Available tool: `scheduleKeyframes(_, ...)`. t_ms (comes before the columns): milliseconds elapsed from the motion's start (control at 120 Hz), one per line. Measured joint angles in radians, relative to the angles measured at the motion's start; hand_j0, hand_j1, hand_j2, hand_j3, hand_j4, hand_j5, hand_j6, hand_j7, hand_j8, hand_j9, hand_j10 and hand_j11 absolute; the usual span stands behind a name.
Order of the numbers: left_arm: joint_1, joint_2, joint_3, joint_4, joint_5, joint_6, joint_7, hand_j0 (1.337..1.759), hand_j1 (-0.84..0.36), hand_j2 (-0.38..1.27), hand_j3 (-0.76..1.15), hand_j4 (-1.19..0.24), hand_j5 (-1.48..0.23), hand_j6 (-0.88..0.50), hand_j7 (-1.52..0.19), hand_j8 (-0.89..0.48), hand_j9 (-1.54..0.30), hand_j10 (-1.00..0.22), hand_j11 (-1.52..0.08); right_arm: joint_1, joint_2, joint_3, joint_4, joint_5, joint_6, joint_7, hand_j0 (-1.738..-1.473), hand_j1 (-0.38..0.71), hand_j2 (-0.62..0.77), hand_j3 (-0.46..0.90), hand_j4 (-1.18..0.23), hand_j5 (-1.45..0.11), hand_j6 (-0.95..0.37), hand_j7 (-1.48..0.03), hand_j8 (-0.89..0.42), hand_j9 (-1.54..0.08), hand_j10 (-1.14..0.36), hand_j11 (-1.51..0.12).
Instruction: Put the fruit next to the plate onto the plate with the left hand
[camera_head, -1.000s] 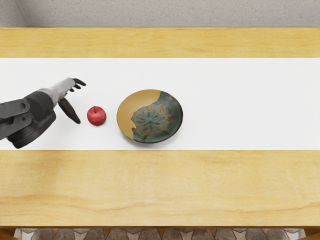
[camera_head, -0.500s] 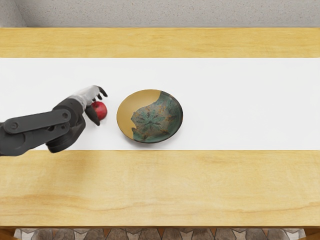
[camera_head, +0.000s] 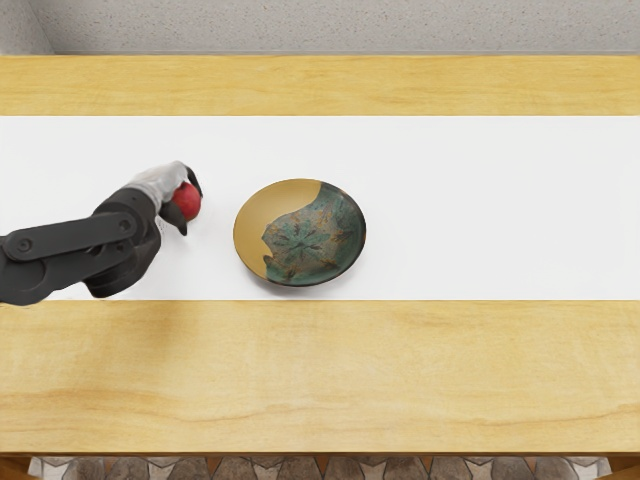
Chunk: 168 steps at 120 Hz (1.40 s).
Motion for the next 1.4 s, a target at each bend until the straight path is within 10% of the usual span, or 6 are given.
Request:
scheduleKeyframes(450,-0.181,0.226,-0.077,-0.348,-0.275,-0.14,0.001,1.634,-0.4,0.4,0.05,-0.31,-1.22,-0.18,-1.21,-0.4,-1.17,-0.81,-1.21,0.012,0.0,0.001,0.0,0.0,0.0,0.0,-1.658,-0.31,-0.01,0.0,-0.04,-0.05,-0.04,-0.05,-0.04,-0.05,-0.04,-0.05)
scheduleKeyframes(1017,-0.247,0.035,-0.183,-0.352,-0.417,-0.341,0.0,1.632,-0.35,0.28,0.0,-0.39,-1.19,-0.25,-1.22,-0.5,-1.23,-0.8,-1.26,0.019,0.0,0.002,0.0,0.0,0.0,0.0,-1.658,-0.31,-0.01,0.0,-0.04,-0.05,-0.04,-0.05,-0.04,-0.05,-0.04,-0.05)
scheduleKeyframes(1225,-0.226,0.025,-0.177,-0.314,-0.382,-0.331,0.001,1.644,-0.22,0.2,0.0,-0.55,-0.82,-0.34,-0.85,-0.63,-0.87,-0.58,-0.88,0.019,0.0,0.002,0.0,0.0,0.0,0.0,-1.658,-0.31,-0.01,0.0,-0.04,-0.05,-0.04,-0.05,-0.04,-0.05,-0.04,-0.05)
scheduleKeyframes(1400,-0.224,0.025,-0.176,-0.293,-0.381,-0.334,0.002,1.652,-0.06,0.11,0.0,-0.39,-0.54,-0.28,-0.55,-0.39,-0.56,-0.39,-0.56,0.02,0.0,0.002,0.0,0.0,0.0,0.0,-1.658,-0.31,-0.01,0.0,-0.04,-0.05,-0.04,-0.05,-0.04,-0.05,-0.04,-0.05)
